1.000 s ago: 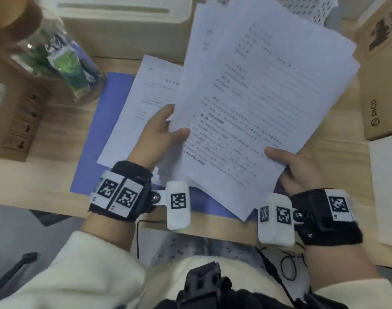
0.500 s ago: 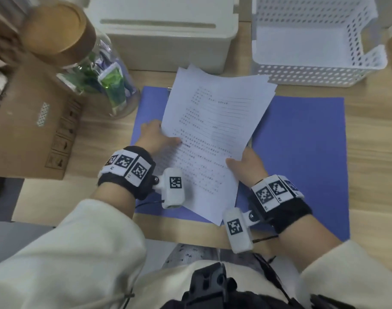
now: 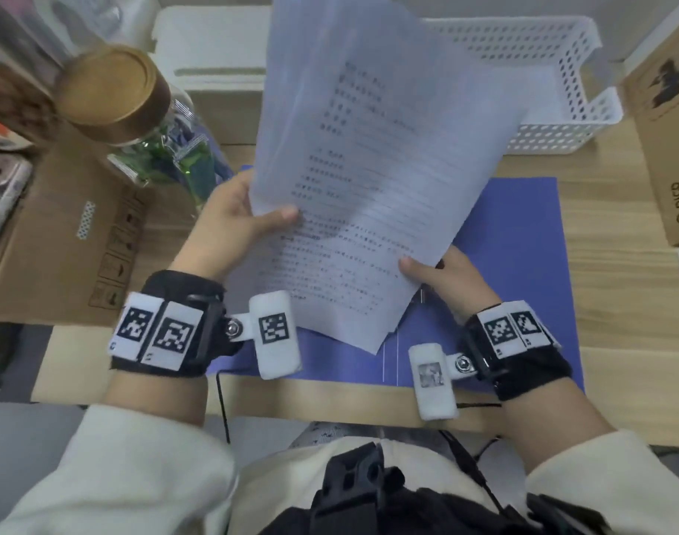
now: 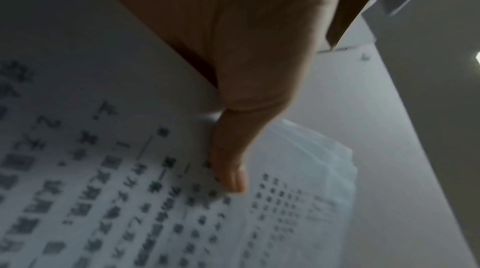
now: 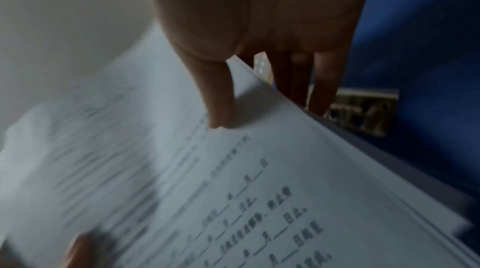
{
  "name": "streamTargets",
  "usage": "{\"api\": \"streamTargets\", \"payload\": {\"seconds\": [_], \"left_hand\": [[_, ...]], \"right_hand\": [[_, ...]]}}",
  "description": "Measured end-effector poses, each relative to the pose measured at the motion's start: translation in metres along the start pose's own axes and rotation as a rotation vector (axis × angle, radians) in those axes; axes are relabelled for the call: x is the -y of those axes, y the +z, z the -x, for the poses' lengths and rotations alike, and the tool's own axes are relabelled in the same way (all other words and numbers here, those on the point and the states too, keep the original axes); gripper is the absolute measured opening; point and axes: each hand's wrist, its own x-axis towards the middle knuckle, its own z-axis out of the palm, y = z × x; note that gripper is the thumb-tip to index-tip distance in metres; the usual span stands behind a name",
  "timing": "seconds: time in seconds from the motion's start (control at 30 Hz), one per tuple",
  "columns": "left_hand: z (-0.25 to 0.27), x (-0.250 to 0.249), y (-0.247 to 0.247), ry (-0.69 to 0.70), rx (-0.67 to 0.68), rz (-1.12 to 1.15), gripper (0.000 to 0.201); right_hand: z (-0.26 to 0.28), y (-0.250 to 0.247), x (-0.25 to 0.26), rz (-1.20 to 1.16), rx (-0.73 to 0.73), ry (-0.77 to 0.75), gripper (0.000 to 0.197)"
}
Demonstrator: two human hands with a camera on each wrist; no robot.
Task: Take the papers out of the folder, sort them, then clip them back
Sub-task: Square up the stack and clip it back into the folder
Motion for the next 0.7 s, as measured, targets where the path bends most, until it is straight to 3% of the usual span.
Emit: {"api": "streamTargets", "payload": {"seconds": [0.17,0.37,0.47,0.53,0.7], "left_hand": [[0.01,-0.034,0.039,0.15,0.029,0.15,0.037],[0.001,-0.065,0.13,0.296,0.061,0.259,0.029],[-0.002,-0.061,0.164,0.313,0.071,0.268,0.041],[-0.005,-0.046,0.183,0.253,0.102,0.282,0.05],[-0.002,-0.028,0.219,0.161,0.073,0.23,0.033]], "right_hand": [[0.022,-0.046,0.032,-0.312,-0.095,-0.361,0.076],[0.067,-0.128,0.067,-0.409,-0.352,-0.634,0.042],[0.078,-0.163,0.064,-0.393,-0.389,-0.654,0.052],[0.079,-0.177,0.053,-0.377,-0.392,-0.619,0.056],[0.075,-0.179,0.035,-0.392,-0.417,-0.555,0.026]]}}
